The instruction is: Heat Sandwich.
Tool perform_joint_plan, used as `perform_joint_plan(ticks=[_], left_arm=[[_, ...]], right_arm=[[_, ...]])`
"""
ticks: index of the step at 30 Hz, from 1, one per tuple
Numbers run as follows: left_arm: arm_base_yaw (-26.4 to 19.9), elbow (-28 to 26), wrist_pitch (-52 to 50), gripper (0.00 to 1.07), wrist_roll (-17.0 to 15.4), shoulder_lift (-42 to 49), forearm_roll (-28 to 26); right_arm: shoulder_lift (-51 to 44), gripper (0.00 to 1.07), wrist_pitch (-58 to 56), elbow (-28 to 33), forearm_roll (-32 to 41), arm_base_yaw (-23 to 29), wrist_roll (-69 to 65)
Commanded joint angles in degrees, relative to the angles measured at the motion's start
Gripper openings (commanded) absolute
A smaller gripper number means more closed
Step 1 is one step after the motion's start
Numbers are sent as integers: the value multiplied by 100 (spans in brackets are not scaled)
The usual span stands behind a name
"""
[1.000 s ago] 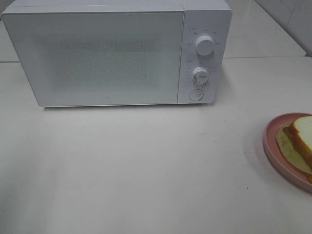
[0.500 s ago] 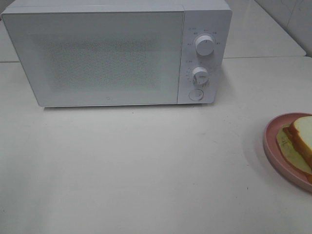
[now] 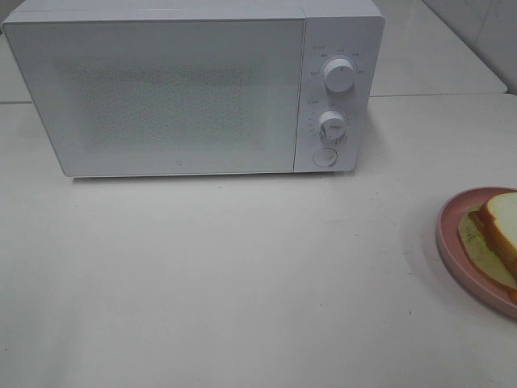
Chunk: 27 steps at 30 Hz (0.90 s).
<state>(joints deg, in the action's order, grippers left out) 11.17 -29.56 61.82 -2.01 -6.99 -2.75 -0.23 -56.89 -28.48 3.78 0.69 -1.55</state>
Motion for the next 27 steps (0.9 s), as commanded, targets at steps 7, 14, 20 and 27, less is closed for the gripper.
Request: perform_joint_plan(ticks=[7, 14, 20, 27], left_arm=[[-808, 0, -34, 100, -46, 859, -63], [-837, 0, -34, 100, -46, 865, -57], [-837, 0, -34, 100, -46, 859, -57], [-837, 0, -34, 100, -46, 859, -57]], right_arm=[[-160, 76, 6, 6, 6, -52, 23], [-160, 76, 6, 6, 6, -52, 23], [-160, 76, 6, 6, 6, -52, 23], [-160, 76, 6, 6, 6, -52, 23]])
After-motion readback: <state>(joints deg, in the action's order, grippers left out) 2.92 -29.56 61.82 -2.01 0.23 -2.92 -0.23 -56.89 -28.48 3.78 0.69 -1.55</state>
